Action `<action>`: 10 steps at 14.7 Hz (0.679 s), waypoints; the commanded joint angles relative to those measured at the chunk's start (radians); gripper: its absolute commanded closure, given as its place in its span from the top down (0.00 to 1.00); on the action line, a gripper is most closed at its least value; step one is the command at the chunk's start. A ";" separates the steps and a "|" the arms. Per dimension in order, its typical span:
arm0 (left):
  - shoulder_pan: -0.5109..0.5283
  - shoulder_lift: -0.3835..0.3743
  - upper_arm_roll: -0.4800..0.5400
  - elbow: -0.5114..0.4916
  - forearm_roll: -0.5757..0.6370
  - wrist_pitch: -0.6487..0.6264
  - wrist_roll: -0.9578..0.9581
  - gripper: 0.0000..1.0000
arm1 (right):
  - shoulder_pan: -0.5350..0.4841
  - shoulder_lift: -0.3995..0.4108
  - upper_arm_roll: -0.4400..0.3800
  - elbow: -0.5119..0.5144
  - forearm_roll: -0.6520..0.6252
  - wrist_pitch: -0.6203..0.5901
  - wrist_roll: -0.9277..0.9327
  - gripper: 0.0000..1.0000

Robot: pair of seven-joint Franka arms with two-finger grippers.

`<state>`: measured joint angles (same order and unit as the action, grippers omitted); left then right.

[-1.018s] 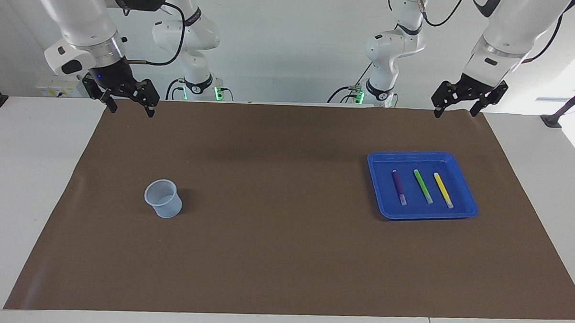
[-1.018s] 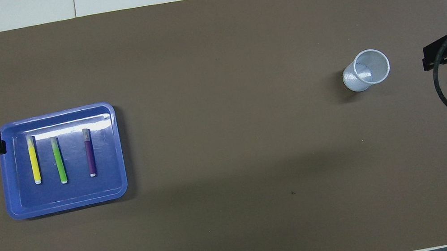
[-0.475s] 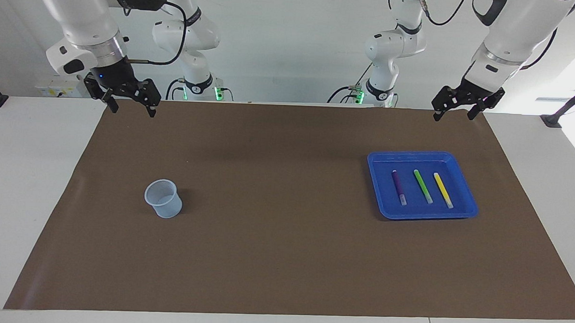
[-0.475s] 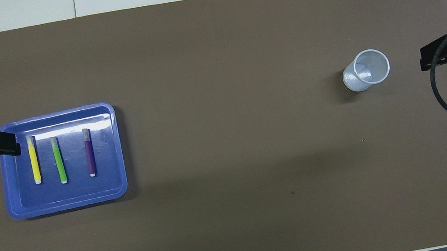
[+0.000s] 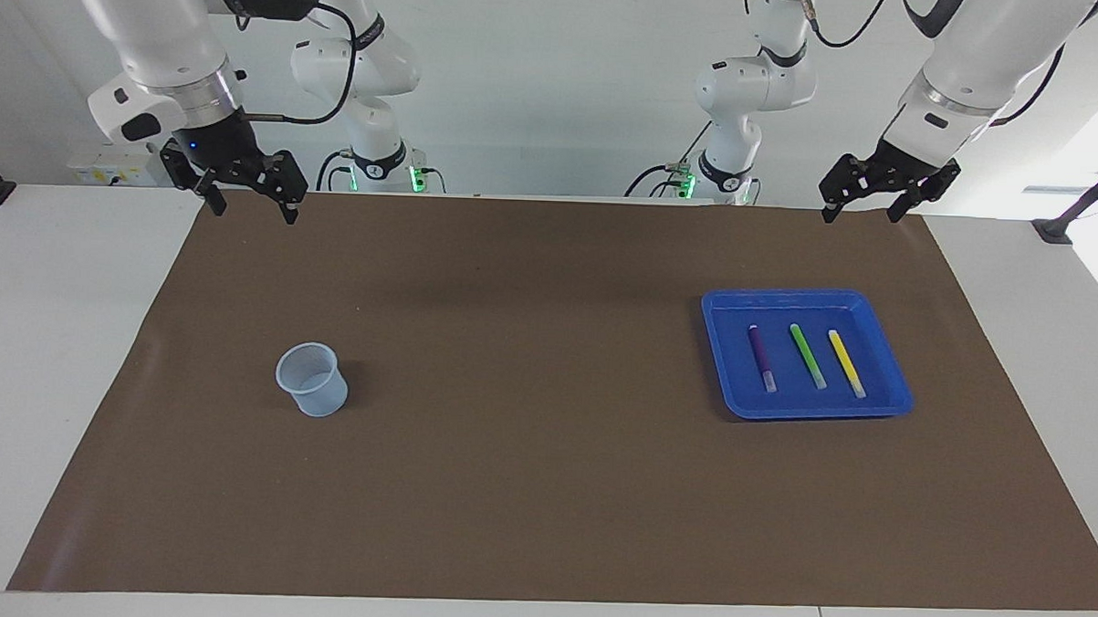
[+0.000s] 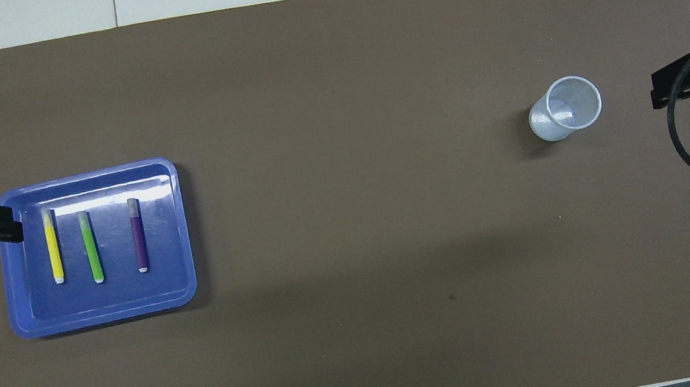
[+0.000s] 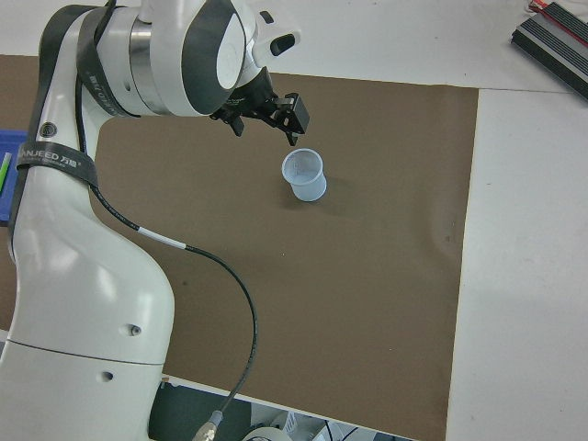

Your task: Right arm passes pens to left for tray arrangement

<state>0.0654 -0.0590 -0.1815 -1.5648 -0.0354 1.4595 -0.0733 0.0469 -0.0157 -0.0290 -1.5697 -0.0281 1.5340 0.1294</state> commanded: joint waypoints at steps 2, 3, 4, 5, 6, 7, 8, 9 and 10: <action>-0.015 0.015 0.022 0.029 -0.014 -0.021 0.032 1.00 | -0.009 0.000 0.003 0.000 0.008 -0.011 -0.016 1.00; -0.015 0.016 0.022 0.029 -0.014 -0.013 0.039 1.00 | -0.009 0.000 0.003 0.000 0.008 -0.011 -0.016 1.00; -0.016 0.015 0.023 0.026 -0.015 -0.002 0.040 1.00 | -0.009 0.000 0.004 0.000 0.008 -0.011 -0.016 1.00; -0.018 0.013 0.023 0.022 -0.015 0.004 0.038 1.00 | -0.009 0.000 0.004 0.000 0.008 -0.011 -0.016 1.00; -0.024 0.013 0.023 0.020 -0.015 0.009 0.032 1.00 | -0.009 0.000 0.004 0.000 0.008 -0.011 -0.017 1.00; -0.025 0.015 0.023 0.023 -0.014 0.009 0.027 1.00 | -0.007 0.000 0.003 0.000 0.008 -0.011 -0.016 1.00; -0.025 0.015 0.023 0.020 -0.014 0.019 0.029 1.00 | -0.005 0.000 0.004 0.000 0.008 -0.009 -0.016 1.00; -0.019 0.011 0.023 0.008 -0.014 0.036 0.035 1.00 | -0.005 0.000 0.004 0.000 0.008 -0.009 -0.013 1.00; -0.013 0.010 0.023 0.005 -0.014 0.042 0.038 1.00 | -0.005 0.000 0.004 0.000 0.008 -0.009 -0.013 1.00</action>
<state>0.0596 -0.0555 -0.1768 -1.5628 -0.0373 1.4793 -0.0513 0.0471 -0.0154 -0.0279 -1.5701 -0.0281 1.5340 0.1294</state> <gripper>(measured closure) 0.000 0.000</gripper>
